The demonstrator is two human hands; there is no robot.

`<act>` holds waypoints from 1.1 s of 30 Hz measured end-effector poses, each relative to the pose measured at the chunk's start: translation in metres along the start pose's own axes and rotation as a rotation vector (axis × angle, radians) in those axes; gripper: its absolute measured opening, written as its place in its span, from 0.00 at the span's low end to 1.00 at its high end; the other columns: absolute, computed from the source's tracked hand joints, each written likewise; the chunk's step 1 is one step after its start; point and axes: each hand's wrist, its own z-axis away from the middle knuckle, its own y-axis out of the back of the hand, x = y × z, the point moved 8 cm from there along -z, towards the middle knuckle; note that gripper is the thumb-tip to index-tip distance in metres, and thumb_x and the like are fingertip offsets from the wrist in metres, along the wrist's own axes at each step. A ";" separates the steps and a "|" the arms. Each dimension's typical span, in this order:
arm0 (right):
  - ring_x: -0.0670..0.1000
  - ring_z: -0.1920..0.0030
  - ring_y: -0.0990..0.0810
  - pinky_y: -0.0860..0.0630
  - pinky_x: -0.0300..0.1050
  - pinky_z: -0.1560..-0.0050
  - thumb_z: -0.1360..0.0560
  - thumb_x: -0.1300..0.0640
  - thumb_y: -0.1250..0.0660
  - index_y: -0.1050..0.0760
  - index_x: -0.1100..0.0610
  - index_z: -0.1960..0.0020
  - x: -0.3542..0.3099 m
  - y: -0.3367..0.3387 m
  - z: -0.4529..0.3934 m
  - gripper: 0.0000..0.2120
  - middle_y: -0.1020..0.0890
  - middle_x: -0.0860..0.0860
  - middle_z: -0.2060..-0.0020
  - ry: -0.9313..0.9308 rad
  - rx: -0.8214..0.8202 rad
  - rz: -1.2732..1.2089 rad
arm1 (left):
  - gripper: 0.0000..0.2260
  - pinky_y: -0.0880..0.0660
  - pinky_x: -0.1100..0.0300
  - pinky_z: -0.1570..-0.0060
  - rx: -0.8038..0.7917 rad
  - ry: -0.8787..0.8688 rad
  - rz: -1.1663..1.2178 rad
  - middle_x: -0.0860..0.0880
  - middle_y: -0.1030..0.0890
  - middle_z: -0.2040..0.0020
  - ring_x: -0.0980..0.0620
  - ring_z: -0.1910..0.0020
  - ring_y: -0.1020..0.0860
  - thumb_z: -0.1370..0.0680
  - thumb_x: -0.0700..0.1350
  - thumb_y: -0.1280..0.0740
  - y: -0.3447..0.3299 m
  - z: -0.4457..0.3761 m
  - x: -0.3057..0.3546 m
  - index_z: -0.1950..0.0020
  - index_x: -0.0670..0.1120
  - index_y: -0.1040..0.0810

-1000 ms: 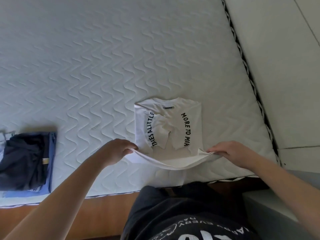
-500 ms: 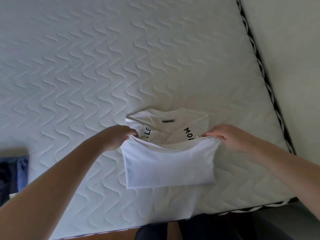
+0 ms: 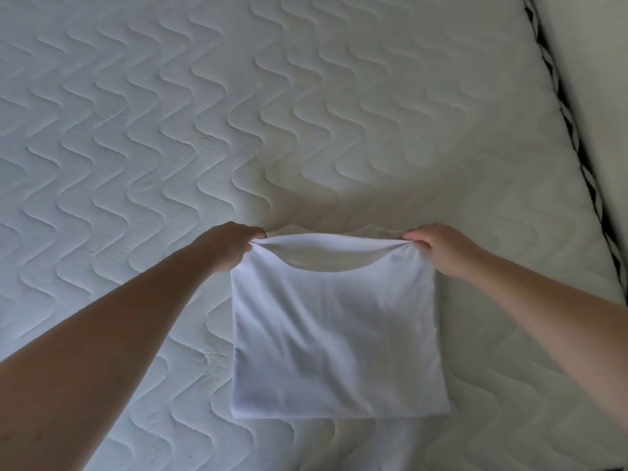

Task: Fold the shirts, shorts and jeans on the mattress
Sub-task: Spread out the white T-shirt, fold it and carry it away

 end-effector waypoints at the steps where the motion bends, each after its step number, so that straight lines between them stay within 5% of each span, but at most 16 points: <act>1: 0.59 0.38 0.24 0.31 0.49 0.37 0.19 0.64 0.40 0.22 0.57 0.35 0.004 -0.003 -0.006 0.15 0.20 0.57 0.39 -0.015 0.003 0.002 | 0.13 0.39 0.61 0.68 0.009 0.012 0.013 0.54 0.30 0.59 0.51 0.59 0.29 0.18 0.43 0.39 -0.001 -0.007 -0.004 0.38 0.57 0.25; 6: 0.58 0.38 0.23 0.30 0.50 0.37 0.19 0.63 0.41 0.22 0.56 0.35 0.018 -0.012 -0.027 0.15 0.19 0.56 0.38 -0.077 0.042 0.026 | 0.12 0.37 0.59 0.56 -0.016 0.034 0.060 0.49 0.24 0.54 0.50 0.53 0.29 0.19 0.43 0.37 -0.012 -0.039 -0.018 0.38 0.55 0.23; 13: 0.61 0.41 0.23 0.29 0.53 0.41 0.20 0.62 0.40 0.22 0.56 0.36 0.022 -0.021 -0.039 0.15 0.18 0.58 0.43 -0.107 0.127 0.049 | 0.09 0.35 0.58 0.54 -0.037 0.095 0.057 0.44 0.22 0.48 0.44 0.46 0.26 0.19 0.41 0.36 -0.024 -0.054 -0.023 0.40 0.46 0.23; 17: 0.60 0.42 0.22 0.29 0.49 0.43 0.20 0.62 0.38 0.22 0.57 0.37 0.023 -0.017 -0.036 0.14 0.18 0.59 0.45 -0.119 0.192 -0.038 | 0.07 0.36 0.59 0.56 -0.060 0.099 -0.031 0.47 0.26 0.52 0.48 0.51 0.29 0.22 0.41 0.33 -0.016 -0.057 -0.028 0.45 0.46 0.22; 21: 0.60 0.43 0.22 0.31 0.47 0.43 0.22 0.62 0.33 0.20 0.59 0.40 0.027 -0.011 -0.034 0.11 0.19 0.58 0.45 -0.148 0.253 -0.081 | 0.05 0.32 0.56 0.52 -0.050 0.110 -0.048 0.45 0.24 0.49 0.44 0.44 0.26 0.21 0.42 0.33 -0.017 -0.055 -0.023 0.46 0.47 0.22; 26: 0.61 0.41 0.24 0.30 0.52 0.41 0.23 0.52 0.31 0.22 0.55 0.39 0.024 -0.013 -0.045 0.14 0.21 0.56 0.45 -0.153 0.150 0.066 | 0.12 0.31 0.48 0.38 0.049 0.120 0.066 0.48 0.27 0.37 0.44 0.36 0.29 0.21 0.45 0.35 -0.021 -0.058 -0.019 0.37 0.50 0.26; 29: 0.59 0.41 0.25 0.33 0.51 0.43 0.29 0.42 0.27 0.24 0.51 0.39 0.011 -0.021 -0.056 0.23 0.20 0.52 0.44 -0.094 0.032 0.137 | 0.22 0.33 0.48 0.35 -0.023 0.103 0.168 0.56 0.26 0.37 0.50 0.36 0.28 0.25 0.58 0.30 -0.025 -0.059 -0.011 0.34 0.53 0.29; 33: 0.57 0.49 0.23 0.37 0.46 0.55 0.29 0.41 0.27 0.29 0.51 0.60 0.008 -0.027 -0.070 0.16 0.24 0.49 0.59 -0.092 -0.092 0.247 | 0.21 0.33 0.52 0.44 -0.115 0.097 -0.031 0.53 0.24 0.46 0.47 0.41 0.26 0.28 0.60 0.28 -0.024 -0.065 -0.005 0.40 0.51 0.25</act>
